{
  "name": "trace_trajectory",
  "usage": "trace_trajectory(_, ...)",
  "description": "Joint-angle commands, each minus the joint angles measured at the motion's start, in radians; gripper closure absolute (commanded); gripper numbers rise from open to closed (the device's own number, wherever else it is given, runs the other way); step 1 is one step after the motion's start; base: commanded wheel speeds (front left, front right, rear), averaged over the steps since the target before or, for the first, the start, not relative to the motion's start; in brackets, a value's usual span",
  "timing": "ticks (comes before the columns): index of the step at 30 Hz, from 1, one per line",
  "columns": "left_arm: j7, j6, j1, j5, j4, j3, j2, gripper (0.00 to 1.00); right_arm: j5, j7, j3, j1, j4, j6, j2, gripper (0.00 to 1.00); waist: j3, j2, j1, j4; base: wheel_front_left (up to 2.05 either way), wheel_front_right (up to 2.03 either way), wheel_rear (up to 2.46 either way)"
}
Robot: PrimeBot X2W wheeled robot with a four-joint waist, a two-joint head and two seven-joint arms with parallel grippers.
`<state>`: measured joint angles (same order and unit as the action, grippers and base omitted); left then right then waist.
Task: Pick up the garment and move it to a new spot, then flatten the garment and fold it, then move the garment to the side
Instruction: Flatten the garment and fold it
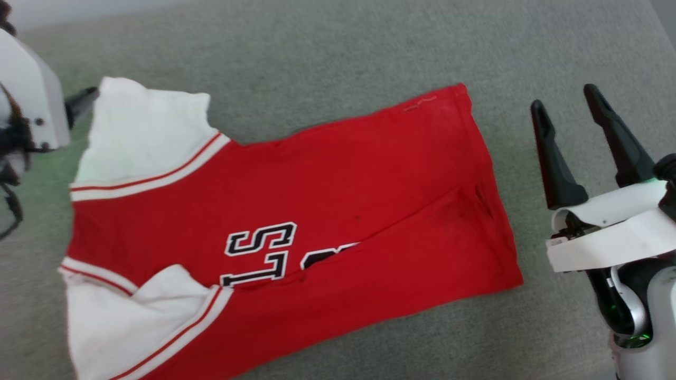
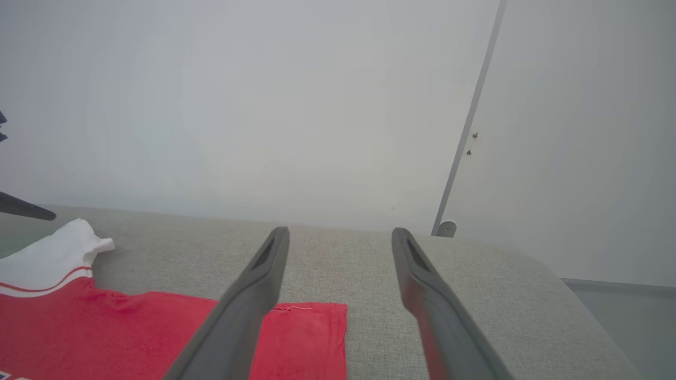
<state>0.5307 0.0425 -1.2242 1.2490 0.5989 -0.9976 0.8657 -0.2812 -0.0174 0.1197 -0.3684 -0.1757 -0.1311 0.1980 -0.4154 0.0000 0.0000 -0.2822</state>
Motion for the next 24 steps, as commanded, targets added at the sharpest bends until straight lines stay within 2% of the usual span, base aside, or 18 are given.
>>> trace_trajectory(1, 0.016, -0.005, -0.014, 0.01, 0.014, 0.002, 0.003, 0.0, -0.001, 0.011, 0.006, -0.012, 0.0, 0.001, -0.009, 0.0, -0.053, 0.0, 0.0, -0.048, 0.0, 0.0, 0.0)
trace_trajectory(9, 0.177, 0.018, -0.038, 0.058, 0.096, -0.009, -0.021, 0.0, 0.001, 0.006, -0.001, -0.019, 0.014, 0.001, -0.037, 0.0, -0.099, 0.0, 0.0, -0.073, 0.0, 0.0, 0.0)
trace_trajectory(15, 0.349, 0.11, -0.001, 0.128, 0.113, -0.031, -0.093, 0.0, 0.006, -0.011, -0.012, -0.027, 0.02, 0.001, -0.042, 0.0, -0.102, 0.0, 0.0, -0.065, 0.0, 0.0, 0.0)
trace_trajectory(20, 0.406, 0.159, -0.005, 0.145, 0.073, -0.037, -0.106, 0.0, 0.007, -0.023, -0.016, -0.033, 0.024, 0.001, -0.047, 0.0, -0.099, 0.0, 0.0, -0.058, 0.0, 0.0, 0.0)
trace_trajectory(21, 0.41, 0.163, -0.005, 0.146, 0.065, -0.037, -0.108, 0.23, 0.008, -0.025, -0.016, -0.034, 0.024, 0.001, -0.049, 0.0, -0.099, 0.0, 0.0, -0.058, 0.0, 0.0, 0.0)
trace_trajectory(22, 0.403, 0.161, -0.005, 0.147, 0.055, -0.035, -0.111, 1.0, 0.009, -0.026, -0.016, -0.033, 0.024, 0.001, -0.05, 0.0, -0.1, 0.0, 0.0, -0.058, 0.0, 0.0, 0.0)
trace_trajectory(24, 0.368, 0.141, -0.015, 0.124, 0.035, -0.038, -0.109, 1.0, 0.003, -0.032, -0.015, -0.035, 0.025, 0.001, -0.053, 0.0, -0.102, 0.0, 0.0, -0.057, 0.0, 0.0, 0.0)
